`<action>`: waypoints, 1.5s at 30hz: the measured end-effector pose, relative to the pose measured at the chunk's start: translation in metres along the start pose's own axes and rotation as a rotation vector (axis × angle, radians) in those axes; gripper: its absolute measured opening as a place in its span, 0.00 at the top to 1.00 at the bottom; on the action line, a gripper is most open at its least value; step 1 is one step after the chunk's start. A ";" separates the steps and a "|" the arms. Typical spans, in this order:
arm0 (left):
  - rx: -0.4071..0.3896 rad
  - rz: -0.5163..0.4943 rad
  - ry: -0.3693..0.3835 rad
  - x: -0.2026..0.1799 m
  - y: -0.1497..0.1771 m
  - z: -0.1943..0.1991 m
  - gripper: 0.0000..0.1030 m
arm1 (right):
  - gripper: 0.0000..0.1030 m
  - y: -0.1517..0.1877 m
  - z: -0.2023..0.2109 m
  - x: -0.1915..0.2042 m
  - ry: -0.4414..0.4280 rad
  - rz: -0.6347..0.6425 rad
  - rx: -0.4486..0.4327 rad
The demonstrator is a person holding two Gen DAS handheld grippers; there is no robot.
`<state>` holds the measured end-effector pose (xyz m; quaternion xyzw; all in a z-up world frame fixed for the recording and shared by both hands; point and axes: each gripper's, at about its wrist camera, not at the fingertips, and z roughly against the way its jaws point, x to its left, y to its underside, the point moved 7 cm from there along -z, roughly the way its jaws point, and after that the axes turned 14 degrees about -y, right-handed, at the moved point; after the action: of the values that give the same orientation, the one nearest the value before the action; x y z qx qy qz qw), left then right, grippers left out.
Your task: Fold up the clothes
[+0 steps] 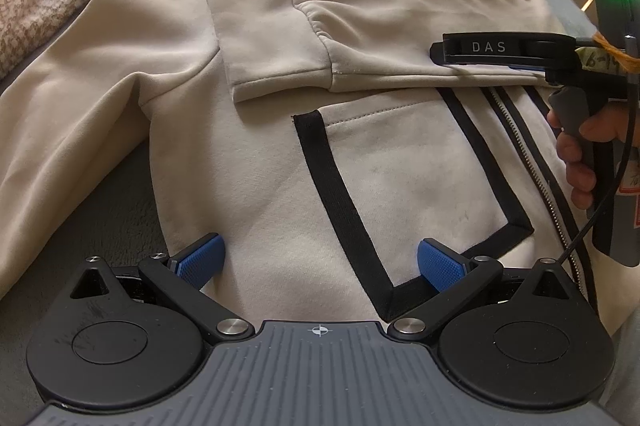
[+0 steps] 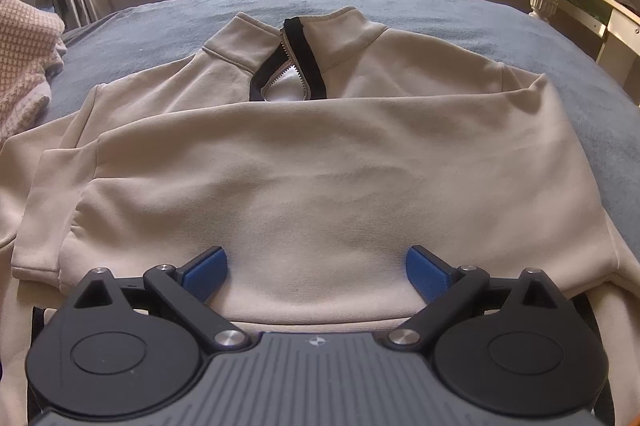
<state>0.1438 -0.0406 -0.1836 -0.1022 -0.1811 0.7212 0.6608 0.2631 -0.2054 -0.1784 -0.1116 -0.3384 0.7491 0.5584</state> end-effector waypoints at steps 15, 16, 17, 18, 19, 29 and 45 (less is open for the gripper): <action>-0.013 0.038 0.075 0.010 -0.010 0.009 0.00 | 0.00 0.001 -0.004 0.000 -0.013 0.001 0.015; -0.020 0.052 0.091 0.013 -0.013 0.011 0.00 | 0.00 0.001 -0.004 0.000 -0.015 0.000 0.014; -0.031 0.069 0.107 0.015 -0.017 0.012 0.00 | 0.00 0.001 -0.004 0.000 -0.017 0.000 0.012; -0.043 0.085 0.122 0.018 -0.021 0.013 0.00 | 0.00 0.001 -0.004 -0.001 -0.019 -0.001 0.010; -0.055 0.102 0.138 0.020 -0.025 0.014 0.00 | 0.00 0.002 -0.003 -0.001 -0.020 -0.001 0.008; -0.267 0.107 0.137 0.015 -0.070 0.028 0.00 | 0.00 0.003 -0.004 -0.002 -0.031 0.005 -0.001; -0.284 0.207 0.135 0.055 -0.058 0.025 0.02 | 0.00 0.004 -0.006 0.000 -0.015 0.020 0.002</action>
<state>0.1810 0.0140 -0.1325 -0.2606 -0.2249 0.7439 0.5728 0.2631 -0.2037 -0.1850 -0.1088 -0.3407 0.7558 0.5485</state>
